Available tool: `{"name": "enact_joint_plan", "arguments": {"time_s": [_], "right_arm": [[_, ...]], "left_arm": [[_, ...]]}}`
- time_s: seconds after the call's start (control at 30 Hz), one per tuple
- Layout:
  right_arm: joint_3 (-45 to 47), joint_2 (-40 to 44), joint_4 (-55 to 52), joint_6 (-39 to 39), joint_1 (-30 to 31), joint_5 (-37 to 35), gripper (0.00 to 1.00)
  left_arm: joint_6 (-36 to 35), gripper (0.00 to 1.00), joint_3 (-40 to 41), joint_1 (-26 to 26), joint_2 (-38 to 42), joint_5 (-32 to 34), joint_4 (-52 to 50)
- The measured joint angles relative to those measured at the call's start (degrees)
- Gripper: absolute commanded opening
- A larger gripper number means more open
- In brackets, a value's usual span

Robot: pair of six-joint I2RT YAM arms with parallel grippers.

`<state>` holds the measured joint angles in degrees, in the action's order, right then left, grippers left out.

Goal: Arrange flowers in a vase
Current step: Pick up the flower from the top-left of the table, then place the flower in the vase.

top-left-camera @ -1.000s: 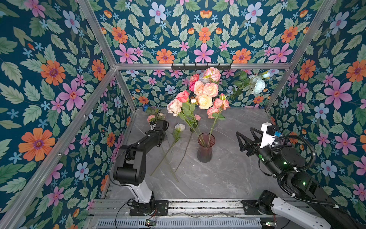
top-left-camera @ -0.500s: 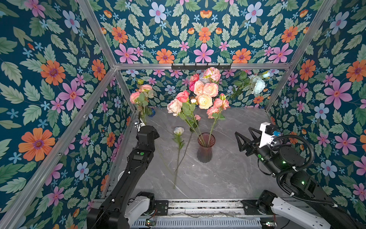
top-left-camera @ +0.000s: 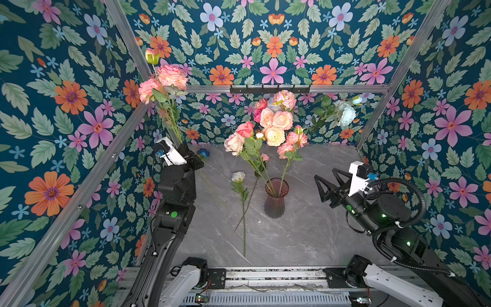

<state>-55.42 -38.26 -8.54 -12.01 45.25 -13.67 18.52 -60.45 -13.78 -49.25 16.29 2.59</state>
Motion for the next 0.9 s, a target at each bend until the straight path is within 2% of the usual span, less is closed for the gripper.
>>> {"name": "enact_joint_plan", "arguments": {"time_s": [0.13, 0.17, 0.33, 0.43, 0.57, 0.73, 0.9], "right_arm": [[-2.6, -1.9, -1.1, -0.4, 0.0, 3.8, 0.88], [-3.5, -2.6, -1.4, -0.9, 0.0, 5.4, 0.92], [-9.5, -7.8, -2.3, -3.3, 0.5, 14.8, 0.95], [-15.3, -13.2, -2.3, -4.0, 5.1, 19.2, 0.95], [-25.6, -22.9, -2.4, -0.9, 13.7, 22.1, 0.9], [-34.4, -32.5, -1.7, -0.4, 14.7, 24.0, 0.9], [-40.8, -39.4, -1.2, -0.4, 15.1, 27.7, 0.91]], "left_arm": [[1.8, 0.0, -1.0, 0.0, 2.8, -11.1, -5.7], [2.5, 0.0, -1.0, 0.0, 3.8, -14.6, -6.9], [3.6, 0.0, 0.3, 0.0, 9.1, -30.7, -8.0], [3.8, 0.0, 1.6, 0.0, 11.6, -39.1, -7.4], [5.5, 0.0, 3.2, 0.0, 12.7, -47.6, -4.7], [11.3, 0.0, 6.0, 0.0, 13.1, -58.4, 3.1], [19.8, 0.0, 9.2, -0.1, 11.4, -69.1, 14.8]]}}
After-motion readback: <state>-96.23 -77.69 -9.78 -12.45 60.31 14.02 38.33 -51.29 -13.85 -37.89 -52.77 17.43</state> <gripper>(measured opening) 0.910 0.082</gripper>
